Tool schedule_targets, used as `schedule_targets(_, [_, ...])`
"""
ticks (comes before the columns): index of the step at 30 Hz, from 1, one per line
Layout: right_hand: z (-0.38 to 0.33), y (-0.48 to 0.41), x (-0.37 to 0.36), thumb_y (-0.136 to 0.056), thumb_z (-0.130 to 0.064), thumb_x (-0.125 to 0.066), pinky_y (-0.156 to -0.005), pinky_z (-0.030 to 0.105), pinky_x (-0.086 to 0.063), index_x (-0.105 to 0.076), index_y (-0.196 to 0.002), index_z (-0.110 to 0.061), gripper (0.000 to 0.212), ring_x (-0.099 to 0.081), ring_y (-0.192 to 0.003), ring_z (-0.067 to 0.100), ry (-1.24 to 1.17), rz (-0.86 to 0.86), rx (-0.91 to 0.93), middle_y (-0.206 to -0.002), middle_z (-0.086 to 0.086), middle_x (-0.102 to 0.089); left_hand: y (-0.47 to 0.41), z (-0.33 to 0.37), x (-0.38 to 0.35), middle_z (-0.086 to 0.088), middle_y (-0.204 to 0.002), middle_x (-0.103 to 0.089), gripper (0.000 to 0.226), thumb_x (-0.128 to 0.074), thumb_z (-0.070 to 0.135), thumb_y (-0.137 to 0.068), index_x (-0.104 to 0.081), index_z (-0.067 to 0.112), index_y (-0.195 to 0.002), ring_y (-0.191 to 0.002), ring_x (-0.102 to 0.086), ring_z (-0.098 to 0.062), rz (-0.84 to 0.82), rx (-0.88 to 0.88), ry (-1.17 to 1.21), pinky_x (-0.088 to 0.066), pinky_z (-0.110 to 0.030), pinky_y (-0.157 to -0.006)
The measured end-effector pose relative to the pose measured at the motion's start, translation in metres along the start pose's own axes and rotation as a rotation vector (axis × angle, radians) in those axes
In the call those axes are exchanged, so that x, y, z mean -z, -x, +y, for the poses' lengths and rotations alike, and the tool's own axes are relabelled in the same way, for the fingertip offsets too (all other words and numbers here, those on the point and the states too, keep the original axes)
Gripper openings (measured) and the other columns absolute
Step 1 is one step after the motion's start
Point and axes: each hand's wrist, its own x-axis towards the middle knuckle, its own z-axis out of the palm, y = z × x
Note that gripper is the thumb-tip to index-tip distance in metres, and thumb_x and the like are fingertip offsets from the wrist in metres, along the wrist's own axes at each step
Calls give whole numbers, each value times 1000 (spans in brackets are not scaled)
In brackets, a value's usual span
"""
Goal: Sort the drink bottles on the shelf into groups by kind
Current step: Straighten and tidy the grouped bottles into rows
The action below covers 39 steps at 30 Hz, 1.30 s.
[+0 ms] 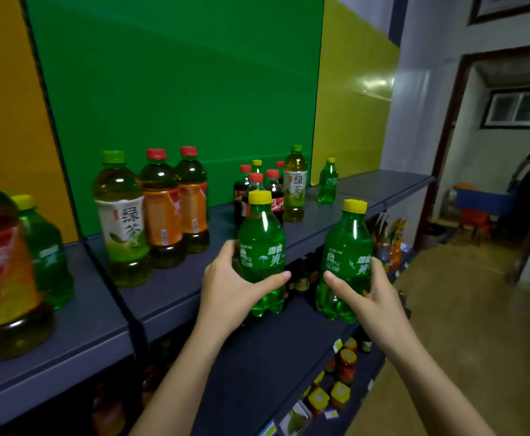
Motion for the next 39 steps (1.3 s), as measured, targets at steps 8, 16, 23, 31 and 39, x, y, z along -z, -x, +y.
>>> schedule_targets(8, [86,-99,65,-78,-31,-68,-62,4,-44,-44,-103,-41,35,-57,-83,-16,-8,17,11,-103,-20,-59,-80,-26,-114,13,-95,-67,63,-80,60,-42,-56,34,-95,-95,-63,-10,17,13,19,-54,-41,-84])
schedule_targets(16, [151,-222,117,-77,-32,-68,-60,9,-45,-44,-103,-41,37,-60,-74,-7,10,10,76,-105,-27,-57,-169,-42,-214,15,-103,-67,70,-81,62,-41,-55,36,-101,-102,-62,-11,40,16,17,-53,-41,-87])
schedule_targets(23, [202,-320,147,-67,-42,-68,-67,8,-46,-48,-105,-34,44,-61,-84,-7,-14,-51,90,-102,-21,-61,-230,-45,-274,14,-96,-69,67,-85,52,-42,-56,30,-98,-93,-64,-1,108,48,-37,-54,-35,-86])
schedule_targets(31, [259,-424,156,-66,-41,-70,-69,8,-46,-51,-112,-25,52,-59,-82,-12,-87,-186,149,-104,-16,-63,-288,-63,-331,12,-92,-70,69,-78,61,-40,-55,28,-96,-89,-66,-6,329,70,-154,-55,-39,-82])
schedule_targets(39, [299,-500,140,-66,-40,-74,-78,11,-46,-50,-115,-26,57,-59,-91,-11,-156,-366,182,-106,-16,-64,-327,-74,-364,15,-91,-67,69,-70,68,-40,-54,32,-96,-88,-64,-4,545,122,-337,-54,-34,-82])
